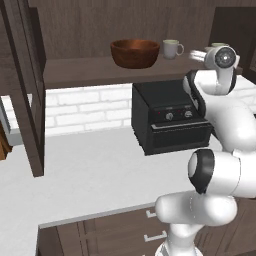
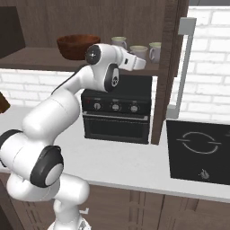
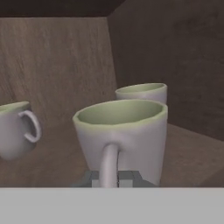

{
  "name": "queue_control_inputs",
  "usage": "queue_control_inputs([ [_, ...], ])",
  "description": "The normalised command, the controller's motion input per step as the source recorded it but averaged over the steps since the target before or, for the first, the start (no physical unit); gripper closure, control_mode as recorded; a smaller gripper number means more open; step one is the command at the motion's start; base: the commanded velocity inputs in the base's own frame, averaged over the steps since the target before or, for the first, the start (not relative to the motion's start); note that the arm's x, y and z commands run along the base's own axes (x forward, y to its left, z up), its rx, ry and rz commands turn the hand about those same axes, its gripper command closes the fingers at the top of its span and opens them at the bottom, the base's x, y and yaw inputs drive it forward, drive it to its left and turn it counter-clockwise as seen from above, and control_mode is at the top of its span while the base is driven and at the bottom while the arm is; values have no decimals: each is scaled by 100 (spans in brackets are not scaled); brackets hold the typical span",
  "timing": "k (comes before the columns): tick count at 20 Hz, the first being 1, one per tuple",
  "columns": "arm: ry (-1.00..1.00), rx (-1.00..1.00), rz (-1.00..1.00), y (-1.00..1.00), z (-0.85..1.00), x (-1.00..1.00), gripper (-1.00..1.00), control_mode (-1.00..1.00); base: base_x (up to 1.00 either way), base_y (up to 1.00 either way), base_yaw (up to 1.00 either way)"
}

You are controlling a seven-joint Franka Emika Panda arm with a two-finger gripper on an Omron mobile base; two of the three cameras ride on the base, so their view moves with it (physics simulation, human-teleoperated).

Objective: Gather all objects into one cabinet and sort the glasses and bowls to opposite sides.

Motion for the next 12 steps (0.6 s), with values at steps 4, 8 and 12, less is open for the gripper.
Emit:
queue_control_inputs([
  [4, 0, 0, 0, 5, 0, 19, 100, -100, 0, 0, 0],
  [8, 0, 0, 0, 11, 0, 15, 100, -100, 0, 0, 0],
  [12, 0, 0, 0, 4, -2, 25, 100, -100, 0, 0, 0],
])
